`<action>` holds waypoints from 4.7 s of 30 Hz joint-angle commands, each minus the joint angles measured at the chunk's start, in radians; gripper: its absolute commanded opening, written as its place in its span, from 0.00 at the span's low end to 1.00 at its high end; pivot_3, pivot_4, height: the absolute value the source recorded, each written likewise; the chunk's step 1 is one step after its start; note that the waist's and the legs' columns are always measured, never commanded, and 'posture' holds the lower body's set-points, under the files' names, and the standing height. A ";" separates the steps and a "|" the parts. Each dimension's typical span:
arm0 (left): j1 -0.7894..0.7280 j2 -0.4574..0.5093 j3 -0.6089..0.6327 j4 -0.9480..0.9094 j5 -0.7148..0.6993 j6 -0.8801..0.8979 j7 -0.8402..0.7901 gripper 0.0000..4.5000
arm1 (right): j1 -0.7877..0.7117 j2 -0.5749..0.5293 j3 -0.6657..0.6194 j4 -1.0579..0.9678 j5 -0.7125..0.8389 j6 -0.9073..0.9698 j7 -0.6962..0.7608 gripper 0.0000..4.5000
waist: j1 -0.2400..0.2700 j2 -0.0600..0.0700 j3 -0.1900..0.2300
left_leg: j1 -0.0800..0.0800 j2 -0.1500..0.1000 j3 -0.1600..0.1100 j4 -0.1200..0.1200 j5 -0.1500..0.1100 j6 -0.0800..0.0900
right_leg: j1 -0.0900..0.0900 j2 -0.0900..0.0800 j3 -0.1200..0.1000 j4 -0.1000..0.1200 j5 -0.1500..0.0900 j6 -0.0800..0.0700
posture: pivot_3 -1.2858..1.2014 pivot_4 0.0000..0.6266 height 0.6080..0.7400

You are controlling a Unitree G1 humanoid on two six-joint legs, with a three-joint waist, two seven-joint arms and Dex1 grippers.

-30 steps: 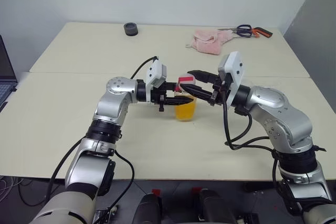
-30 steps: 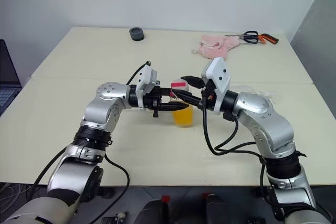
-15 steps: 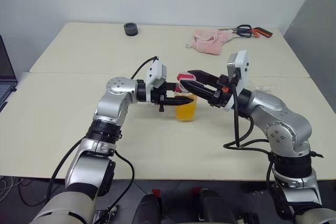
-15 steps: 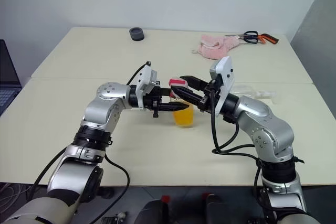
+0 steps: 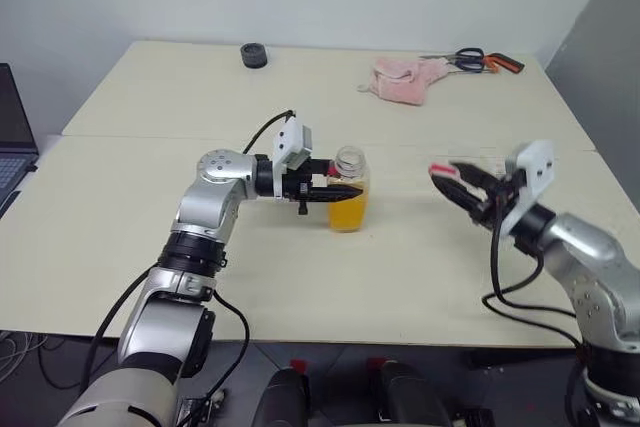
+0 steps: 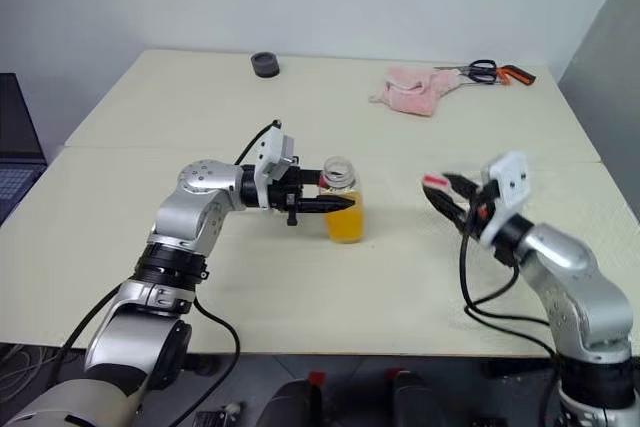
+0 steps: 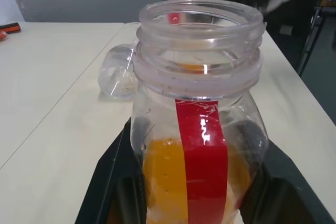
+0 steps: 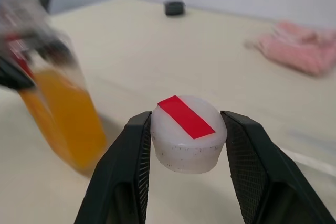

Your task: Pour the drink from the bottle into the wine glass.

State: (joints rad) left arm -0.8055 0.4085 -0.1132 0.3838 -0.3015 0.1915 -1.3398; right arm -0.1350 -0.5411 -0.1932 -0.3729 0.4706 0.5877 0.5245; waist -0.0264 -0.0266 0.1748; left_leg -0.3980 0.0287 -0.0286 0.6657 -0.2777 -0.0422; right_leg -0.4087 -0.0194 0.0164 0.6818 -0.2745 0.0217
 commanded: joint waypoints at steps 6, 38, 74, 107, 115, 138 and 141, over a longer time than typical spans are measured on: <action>-0.021 0.004 0.025 -0.042 -0.026 -0.006 0.012 0.38 | 0.088 0.027 0.052 0.252 -0.210 -0.277 -0.018 0.39 | -0.008 0.000 0.000 | 0.002 0.001 0.001 0.000 0.000 0.000 | 0.000 0.001 0.002 0.001 0.000 0.000 | 0.52 0.24 1.00; 0.065 0.180 0.343 0.167 0.078 -0.012 0.727 0.38 | -0.474 0.178 0.473 0.123 -0.140 0.043 0.099 1.00 | 0.002 0.000 0.000 | -0.001 0.000 -0.004 0.002 0.000 0.000 | 0.001 -0.001 -0.003 0.000 0.000 0.000 | 0.52 0.24 1.00; 0.253 0.160 0.396 0.135 0.106 -0.163 0.922 0.99 | -0.482 0.252 0.465 0.079 -0.204 0.114 0.090 1.00 | -0.005 -0.001 -0.001 | 0.000 0.000 -0.003 0.002 0.000 0.000 | -0.002 -0.001 -0.001 0.005 0.000 0.000 | 0.52 0.24 1.00; 0.313 0.198 0.077 -0.468 -0.126 0.162 0.292 0.99 | -0.127 -0.398 0.364 0.257 -0.919 -0.432 -0.178 1.00 | -0.006 -0.001 -0.001 | 0.003 0.000 0.002 0.000 0.000 0.000 | 0.002 0.000 0.001 0.000 0.000 0.000 | 0.52 0.24 1.00; 0.221 0.184 0.006 -0.410 -0.109 0.137 0.165 0.99 | -0.354 -0.311 0.481 0.704 -1.109 -0.618 -0.370 1.00 | -0.009 0.000 0.000 | 0.005 0.001 0.003 -0.001 0.000 0.000 | 0.002 0.001 0.003 0.000 0.000 0.000 | 0.52 0.24 1.00; 0.251 0.191 0.051 -0.399 -0.105 0.136 0.203 1.00 | -0.641 -0.159 0.617 1.314 -1.235 -0.819 -0.644 0.02 | -0.011 -0.001 -0.001 | 0.005 0.000 0.004 0.000 0.000 -0.001 | 0.003 -0.001 0.004 0.000 0.000 0.000 | 0.52 0.24 1.00; 0.295 0.207 0.093 -0.416 -0.120 0.162 0.235 1.00 | -0.618 -0.182 0.578 1.243 -1.208 -0.832 -0.667 0.02 | -0.013 -0.001 -0.001 | 0.006 0.001 0.004 -0.001 0.000 -0.001 | 0.003 -0.001 0.004 0.000 0.000 0.000 | 0.52 0.24 1.00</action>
State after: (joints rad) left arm -0.5194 0.6000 -0.0664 -0.0013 -0.4020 0.3459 -1.1212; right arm -0.7627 -0.7064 0.4077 0.9027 -0.7519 -0.2357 -0.1181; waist -0.0395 -0.0272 0.1741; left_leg -0.3923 0.0295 -0.0247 0.6651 -0.2772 -0.0427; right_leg -0.4058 -0.0199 0.0202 0.6822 -0.2743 0.0216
